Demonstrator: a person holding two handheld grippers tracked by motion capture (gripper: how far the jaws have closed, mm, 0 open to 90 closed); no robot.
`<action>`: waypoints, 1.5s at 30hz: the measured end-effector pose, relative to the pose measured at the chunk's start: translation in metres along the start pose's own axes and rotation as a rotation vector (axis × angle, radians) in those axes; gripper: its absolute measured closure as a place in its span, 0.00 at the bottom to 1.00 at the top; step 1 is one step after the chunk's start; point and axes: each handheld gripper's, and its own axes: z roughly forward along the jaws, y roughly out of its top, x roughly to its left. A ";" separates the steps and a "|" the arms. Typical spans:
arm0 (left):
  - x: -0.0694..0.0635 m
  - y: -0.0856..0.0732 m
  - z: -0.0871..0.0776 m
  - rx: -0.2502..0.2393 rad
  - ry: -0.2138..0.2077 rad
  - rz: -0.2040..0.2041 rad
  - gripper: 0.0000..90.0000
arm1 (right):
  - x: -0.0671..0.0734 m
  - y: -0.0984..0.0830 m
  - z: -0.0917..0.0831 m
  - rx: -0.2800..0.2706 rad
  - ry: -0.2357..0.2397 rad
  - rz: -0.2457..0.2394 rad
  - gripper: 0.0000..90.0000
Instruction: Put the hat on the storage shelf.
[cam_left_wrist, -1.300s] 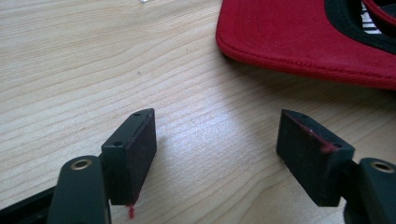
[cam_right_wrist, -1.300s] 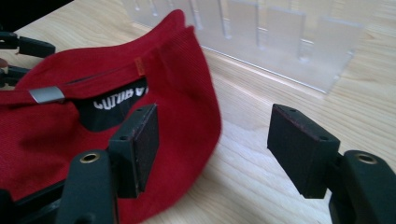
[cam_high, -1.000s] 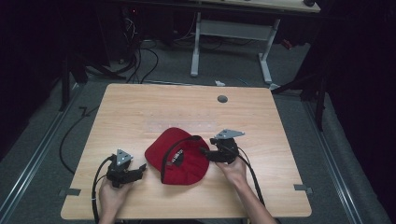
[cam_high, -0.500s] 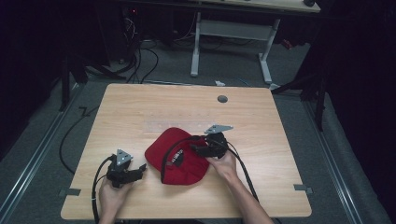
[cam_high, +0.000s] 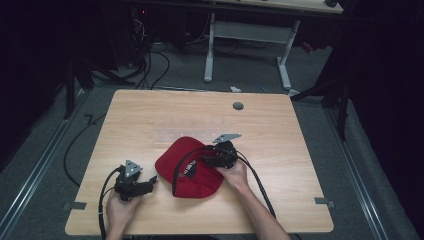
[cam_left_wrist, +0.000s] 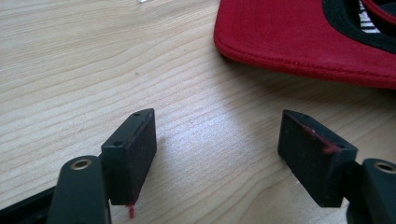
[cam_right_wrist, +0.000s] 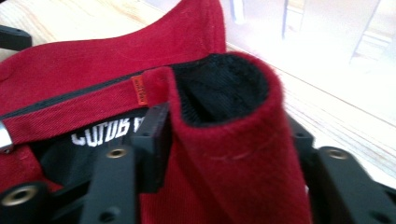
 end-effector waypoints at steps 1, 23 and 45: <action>0.000 0.000 0.000 0.001 -0.001 0.001 0.31 | 0.001 0.000 0.000 -0.002 0.006 -0.022 0.66; 0.000 0.000 0.000 0.002 -0.002 0.000 0.29 | 0.023 -0.005 -0.029 -0.045 0.086 -0.154 0.95; 0.000 -0.001 0.000 0.012 0.000 0.013 0.22 | 0.030 -0.006 -0.074 -0.108 0.064 -0.096 0.96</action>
